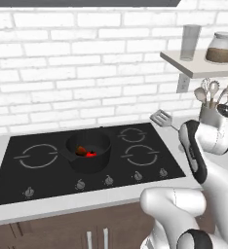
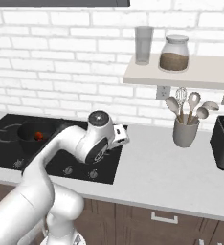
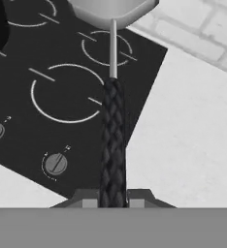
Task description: Put the tomato and bell pepper in the pot. Retrieve the spatula and lightly stir the vegetables in the pot.
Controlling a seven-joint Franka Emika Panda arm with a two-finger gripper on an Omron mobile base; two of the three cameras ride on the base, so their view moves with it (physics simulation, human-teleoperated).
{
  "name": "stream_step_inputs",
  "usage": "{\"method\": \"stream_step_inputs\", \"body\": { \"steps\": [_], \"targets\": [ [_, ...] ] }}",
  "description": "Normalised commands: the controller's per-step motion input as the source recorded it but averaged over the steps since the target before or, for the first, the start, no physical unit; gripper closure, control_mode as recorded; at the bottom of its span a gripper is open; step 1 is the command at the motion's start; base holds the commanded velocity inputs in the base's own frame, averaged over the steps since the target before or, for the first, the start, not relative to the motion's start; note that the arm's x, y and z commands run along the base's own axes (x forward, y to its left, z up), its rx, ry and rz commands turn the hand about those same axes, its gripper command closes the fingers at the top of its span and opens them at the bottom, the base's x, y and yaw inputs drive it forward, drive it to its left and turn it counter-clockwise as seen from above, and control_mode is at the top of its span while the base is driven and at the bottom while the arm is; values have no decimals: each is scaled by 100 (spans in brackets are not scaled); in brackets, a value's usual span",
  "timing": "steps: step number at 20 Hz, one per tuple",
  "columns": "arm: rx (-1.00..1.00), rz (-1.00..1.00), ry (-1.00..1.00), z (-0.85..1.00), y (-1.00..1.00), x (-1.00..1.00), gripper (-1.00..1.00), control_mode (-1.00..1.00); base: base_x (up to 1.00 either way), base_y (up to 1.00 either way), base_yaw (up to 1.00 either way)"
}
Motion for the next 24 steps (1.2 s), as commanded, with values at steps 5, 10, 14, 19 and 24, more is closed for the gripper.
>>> {"method": "stream_step_inputs", "body": {
  "steps": [5, 10, 14, 19, 24],
  "targets": [
    [-15, 29, -1, 66, 66, 24, 100, -100, 0, 0, 0],
    [-20, 27, -1, 58, 53, 25, 100, -100, 0, 0, 0],
    [-20, 1, 0, 34, 4, 23, 100, -100, 0, 0, 0],
    [-3, 0, 0, -2, 3, 0, 100, -100, 0, 0, 0],
    [-1, 15, 6, 8, 7, 23, 100, -100, 0, 0, 0]
  ]
}}
